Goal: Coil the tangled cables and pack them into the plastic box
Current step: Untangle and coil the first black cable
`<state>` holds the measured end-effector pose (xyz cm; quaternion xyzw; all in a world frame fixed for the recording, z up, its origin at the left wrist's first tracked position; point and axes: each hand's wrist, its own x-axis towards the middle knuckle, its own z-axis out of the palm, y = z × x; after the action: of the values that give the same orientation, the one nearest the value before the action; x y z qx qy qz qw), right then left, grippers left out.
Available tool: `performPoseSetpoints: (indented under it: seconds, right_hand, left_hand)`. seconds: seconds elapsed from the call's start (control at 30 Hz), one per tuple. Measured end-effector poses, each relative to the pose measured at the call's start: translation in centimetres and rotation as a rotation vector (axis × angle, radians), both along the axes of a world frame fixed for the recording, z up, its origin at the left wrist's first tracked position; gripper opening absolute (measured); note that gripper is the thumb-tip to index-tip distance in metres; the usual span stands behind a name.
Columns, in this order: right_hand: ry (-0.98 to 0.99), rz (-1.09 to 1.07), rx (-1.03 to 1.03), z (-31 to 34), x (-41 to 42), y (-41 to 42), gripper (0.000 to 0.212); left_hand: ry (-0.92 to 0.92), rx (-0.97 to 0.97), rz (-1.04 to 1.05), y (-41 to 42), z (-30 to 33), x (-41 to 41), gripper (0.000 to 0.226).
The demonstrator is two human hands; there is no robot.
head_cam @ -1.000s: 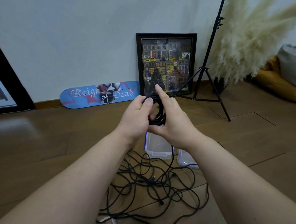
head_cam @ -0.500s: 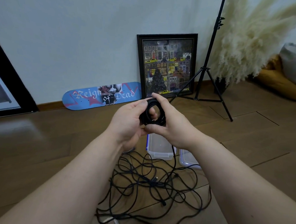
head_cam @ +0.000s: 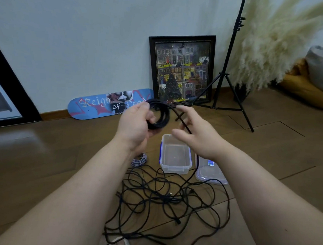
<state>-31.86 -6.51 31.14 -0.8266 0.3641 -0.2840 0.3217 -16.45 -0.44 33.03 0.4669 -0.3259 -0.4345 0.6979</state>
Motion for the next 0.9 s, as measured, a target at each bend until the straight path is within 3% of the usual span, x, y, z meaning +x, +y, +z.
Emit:
performPoseSetpoints:
  seconds: [0.1, 0.2, 0.27, 0.4, 0.53, 0.7, 0.9]
  right_hand:
    - [-0.095, -0.128, 0.113, -0.5, -1.6, -0.9, 0.021]
    - [-0.169, -0.286, 0.007, -0.7, -2.4, -1.4, 0.012]
    - [-0.032, -0.314, -0.186, -0.4, -1.9, -1.0, 0.008]
    - [0.378, -0.052, -0.423, 0.9, 0.6, 0.8, 0.019]
    - [0.461, 0.165, -0.409, 2.7, 1.7, 2.3, 0.021]
    - [0.259, 0.195, -0.209, 3.4, 1.8, 2.1, 0.008]
    - [-0.219, -0.317, 0.069, 1.6, -1.2, -1.1, 0.013]
  left_hand:
    - [0.081, -0.026, 0.134, -0.4, 0.0, 2.1, 0.023]
    - [0.068, -0.048, 0.204, -0.6, -0.3, 2.8, 0.031]
    - [0.028, -0.054, 0.209, -0.7, -0.5, 2.4, 0.032]
    - [-0.105, -0.071, 0.224, -1.0, -0.8, 1.5, 0.032]
    - [-0.335, -0.083, 0.217, -1.1, -1.5, 1.9, 0.029]
    - [-0.381, -0.092, 0.24, -1.6, -2.0, 2.1, 0.027]
    - [-0.152, 0.04, 0.45, -2.3, -3.0, 4.5, 0.034]
